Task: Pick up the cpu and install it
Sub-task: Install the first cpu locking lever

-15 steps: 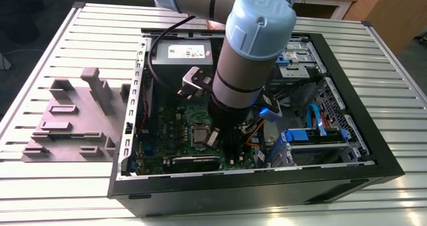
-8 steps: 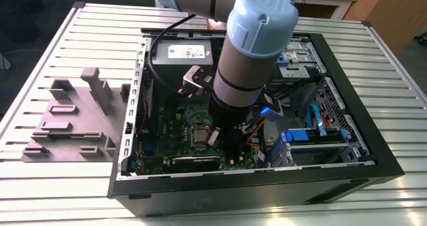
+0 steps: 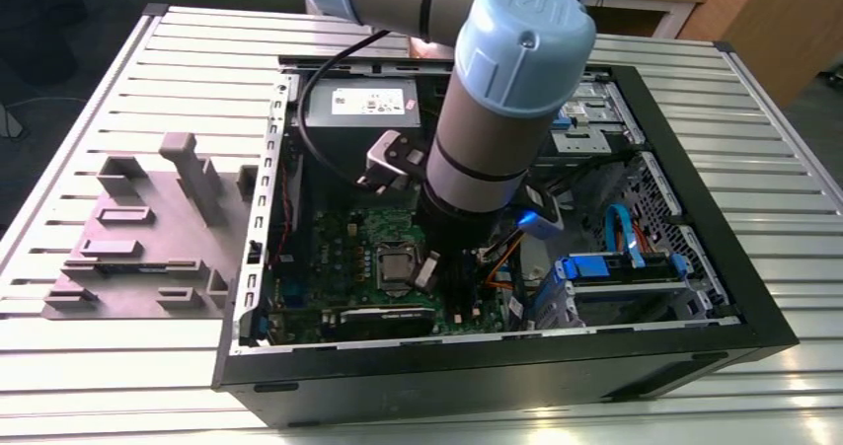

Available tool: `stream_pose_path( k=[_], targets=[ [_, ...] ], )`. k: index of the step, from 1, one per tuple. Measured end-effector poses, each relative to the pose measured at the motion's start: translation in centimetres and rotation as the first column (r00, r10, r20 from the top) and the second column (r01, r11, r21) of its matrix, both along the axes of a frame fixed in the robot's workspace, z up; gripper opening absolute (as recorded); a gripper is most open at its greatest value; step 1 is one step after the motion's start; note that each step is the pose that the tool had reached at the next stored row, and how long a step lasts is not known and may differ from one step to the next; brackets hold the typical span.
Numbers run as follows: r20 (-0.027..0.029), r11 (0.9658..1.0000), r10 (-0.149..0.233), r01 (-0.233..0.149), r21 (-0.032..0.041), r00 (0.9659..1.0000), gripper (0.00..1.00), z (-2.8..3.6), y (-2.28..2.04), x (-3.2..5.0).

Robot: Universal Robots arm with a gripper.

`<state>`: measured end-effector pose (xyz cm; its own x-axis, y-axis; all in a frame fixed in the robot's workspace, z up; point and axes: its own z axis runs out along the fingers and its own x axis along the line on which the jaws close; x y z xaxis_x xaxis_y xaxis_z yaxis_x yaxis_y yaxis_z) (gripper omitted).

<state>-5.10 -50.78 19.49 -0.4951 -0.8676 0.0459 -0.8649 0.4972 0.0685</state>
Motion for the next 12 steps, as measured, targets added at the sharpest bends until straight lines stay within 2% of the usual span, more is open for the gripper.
stream_pose_path(
  k=[5,12],
  targets=[
    [0.0053,1.0,0.0,0.0,0.0006,1.0,0.1,-0.35,-0.03,-0.08],
    [0.0073,1.0,0.0,0.0,0.0009,1.0,0.1,-0.39,-0.12,-0.25]
  ],
)
